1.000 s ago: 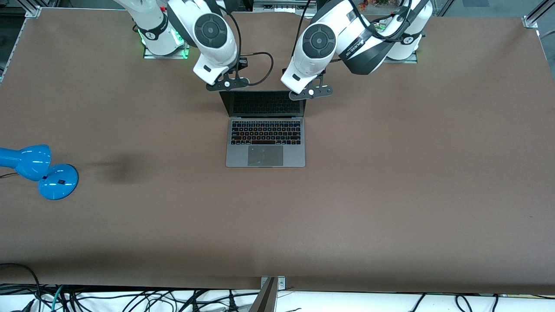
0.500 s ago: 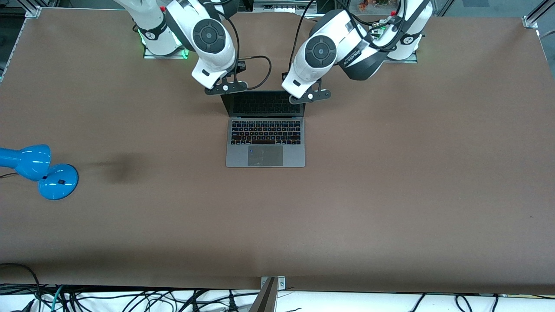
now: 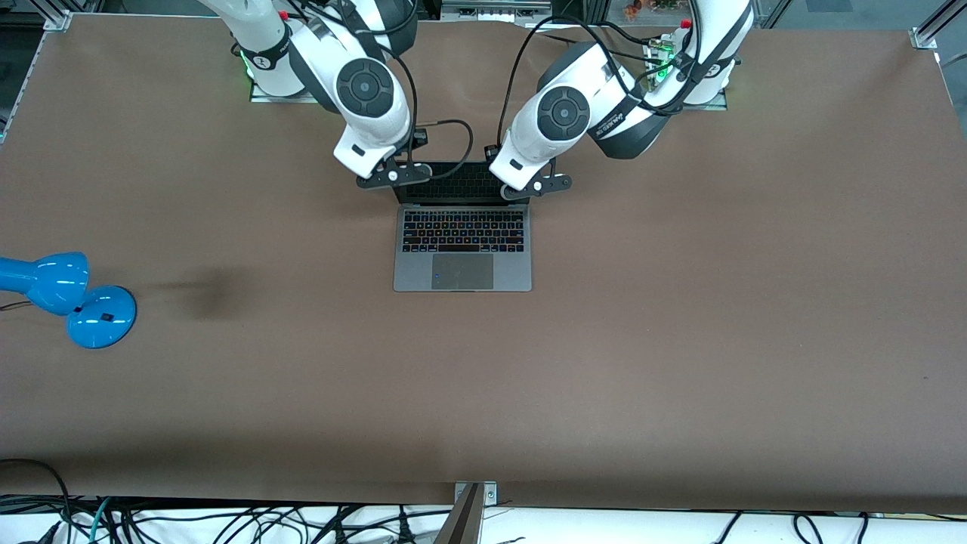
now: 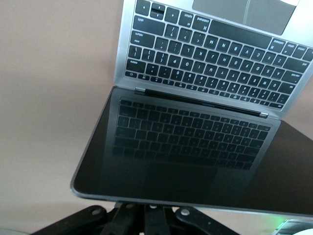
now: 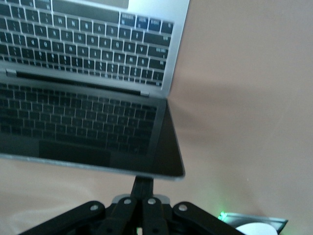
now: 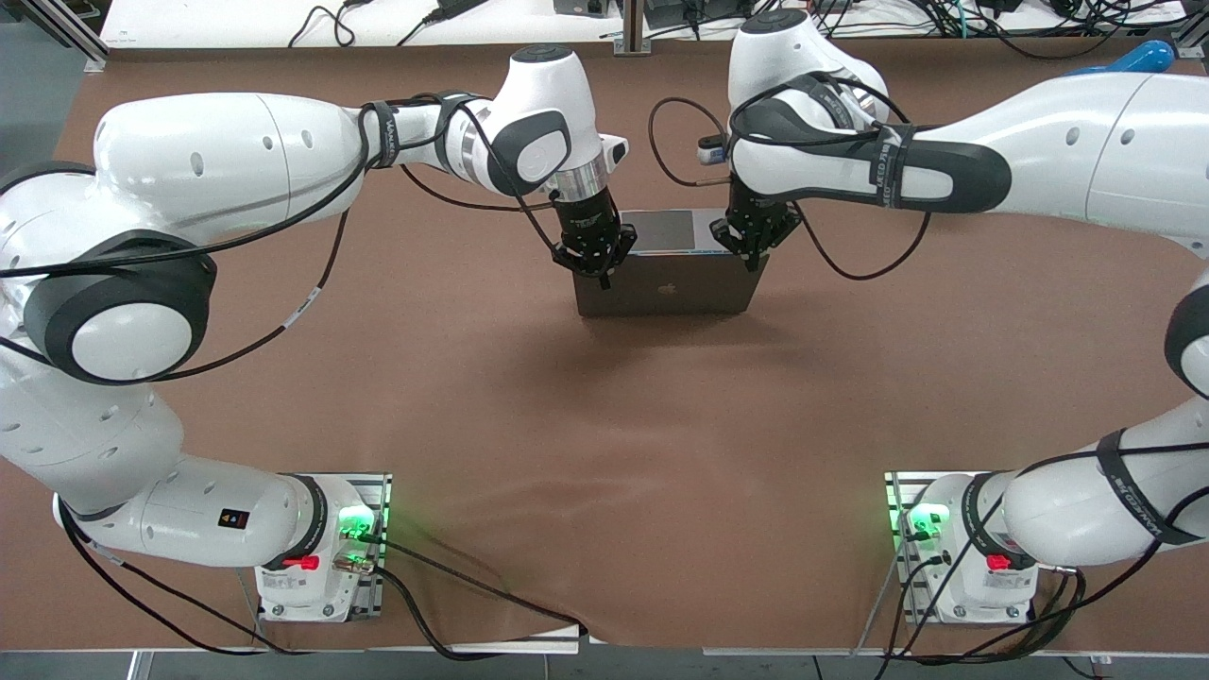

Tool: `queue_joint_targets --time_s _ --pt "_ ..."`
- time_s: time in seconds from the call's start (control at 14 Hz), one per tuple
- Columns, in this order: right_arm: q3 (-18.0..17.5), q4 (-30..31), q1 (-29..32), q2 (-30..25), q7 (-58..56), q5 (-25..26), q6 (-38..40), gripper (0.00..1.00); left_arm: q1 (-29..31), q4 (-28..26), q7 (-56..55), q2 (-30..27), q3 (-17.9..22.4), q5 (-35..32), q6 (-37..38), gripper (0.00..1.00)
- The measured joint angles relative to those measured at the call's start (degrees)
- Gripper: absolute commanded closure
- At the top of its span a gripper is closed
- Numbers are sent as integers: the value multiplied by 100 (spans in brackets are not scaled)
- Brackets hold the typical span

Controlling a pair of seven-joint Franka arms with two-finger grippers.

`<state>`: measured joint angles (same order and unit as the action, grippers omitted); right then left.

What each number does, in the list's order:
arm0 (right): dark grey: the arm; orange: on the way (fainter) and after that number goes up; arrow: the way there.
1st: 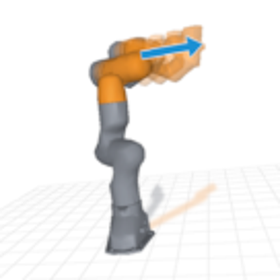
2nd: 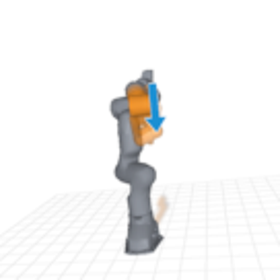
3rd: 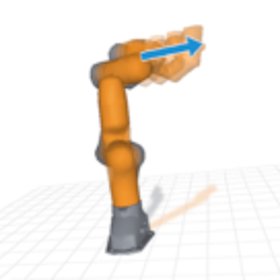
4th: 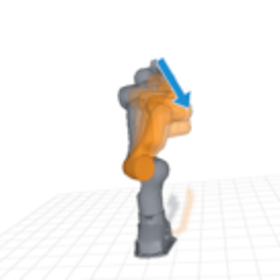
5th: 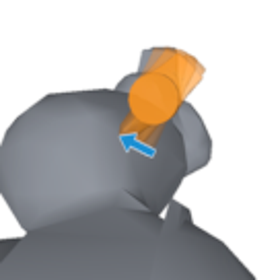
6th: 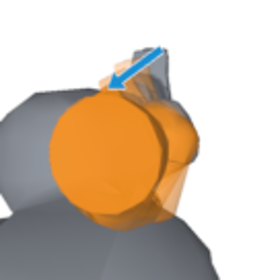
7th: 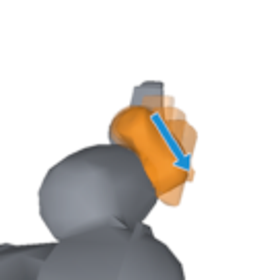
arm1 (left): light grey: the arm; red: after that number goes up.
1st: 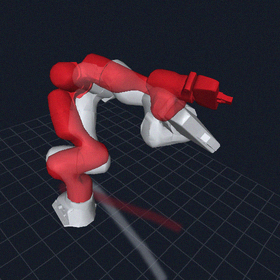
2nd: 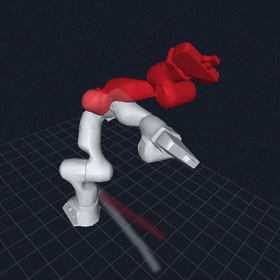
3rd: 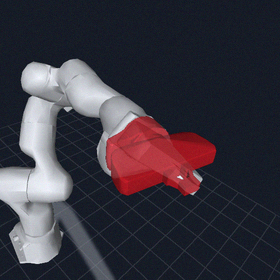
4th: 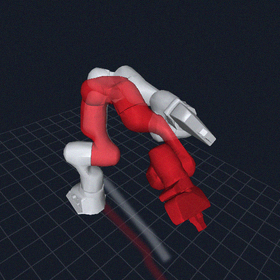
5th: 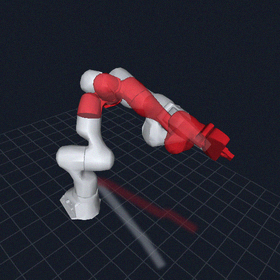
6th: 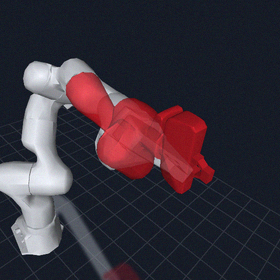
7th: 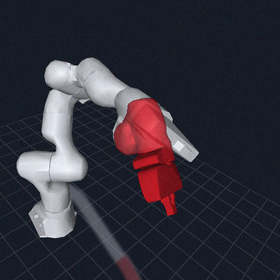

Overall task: Close laptop with both arms from behind
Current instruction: 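Lower both grippers onto the top edge of the laptop lid, then push the lid down toward the keyboard with both grippers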

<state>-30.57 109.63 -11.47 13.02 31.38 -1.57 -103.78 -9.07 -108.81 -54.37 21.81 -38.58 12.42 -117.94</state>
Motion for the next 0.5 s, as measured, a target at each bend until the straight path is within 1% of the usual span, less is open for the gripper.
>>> queue_joint_targets --time_s 0.29,0.5 --pt "138 -436 9 420 0 202 -30 100 9 148 2 180 65 -220 -37 100" --pt "188 -716 10 794 0 414 -100 100 16 399 10 497 125 -427 -92 100"
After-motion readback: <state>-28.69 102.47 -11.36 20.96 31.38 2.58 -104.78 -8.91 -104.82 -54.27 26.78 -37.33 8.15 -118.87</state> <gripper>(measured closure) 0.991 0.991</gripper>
